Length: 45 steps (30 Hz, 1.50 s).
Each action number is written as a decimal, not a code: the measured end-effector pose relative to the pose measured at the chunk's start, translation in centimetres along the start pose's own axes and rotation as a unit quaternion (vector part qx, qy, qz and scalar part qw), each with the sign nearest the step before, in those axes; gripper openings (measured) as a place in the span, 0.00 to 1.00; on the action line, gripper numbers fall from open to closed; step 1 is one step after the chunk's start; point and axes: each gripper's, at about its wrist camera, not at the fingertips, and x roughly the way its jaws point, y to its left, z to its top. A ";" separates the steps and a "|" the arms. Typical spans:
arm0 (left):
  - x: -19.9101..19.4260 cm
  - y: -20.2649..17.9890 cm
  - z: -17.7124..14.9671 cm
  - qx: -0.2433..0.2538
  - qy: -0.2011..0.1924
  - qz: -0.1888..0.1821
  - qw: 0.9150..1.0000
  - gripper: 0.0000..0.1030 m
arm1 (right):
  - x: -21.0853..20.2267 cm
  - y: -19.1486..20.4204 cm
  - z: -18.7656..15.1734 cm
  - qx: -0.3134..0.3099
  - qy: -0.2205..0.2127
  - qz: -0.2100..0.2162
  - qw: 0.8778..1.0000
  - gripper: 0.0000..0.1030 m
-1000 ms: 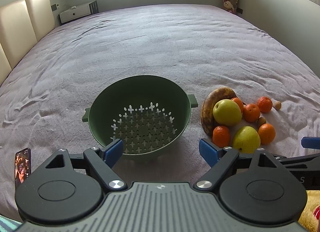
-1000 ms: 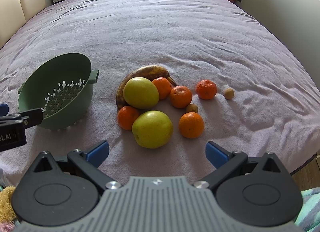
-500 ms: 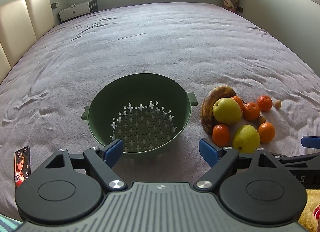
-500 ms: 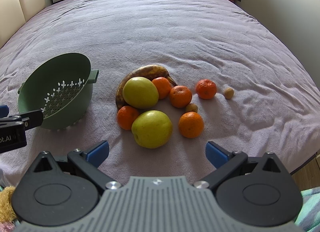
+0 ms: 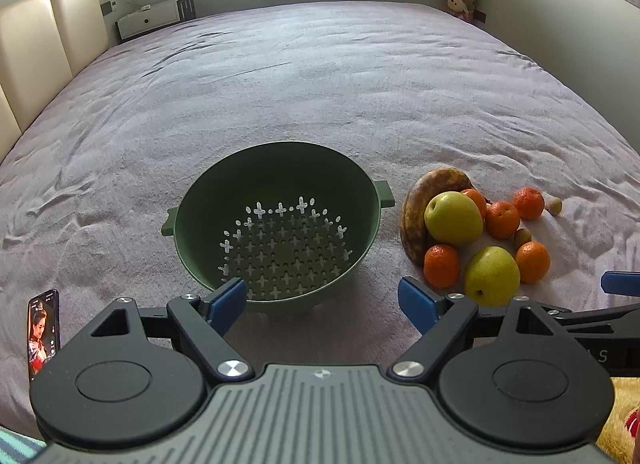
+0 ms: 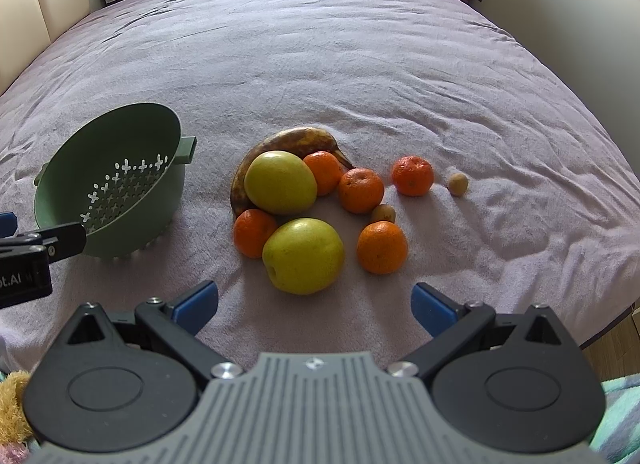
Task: Organize fruits
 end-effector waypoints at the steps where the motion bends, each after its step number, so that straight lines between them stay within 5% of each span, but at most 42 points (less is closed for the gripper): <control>1: 0.0 0.0 0.0 0.000 0.000 0.000 1.000 0.97 | 0.0 0.0 0.0 0.000 0.000 0.000 1.000 0.96; 27: 0.0 0.0 -0.1 0.001 0.000 -0.008 1.000 0.97 | 0.5 -0.5 -0.2 0.008 0.008 -0.002 1.000 0.96; 38: -0.5 -0.4 0.2 0.002 -0.007 -0.075 0.997 0.97 | 0.1 -3.0 -0.1 0.041 -0.055 0.007 0.998 0.96; 45: -0.1 -2.0 0.0 0.017 -0.019 -0.124 0.992 0.77 | 0.2 -5.1 0.3 0.077 -0.092 0.005 0.993 0.95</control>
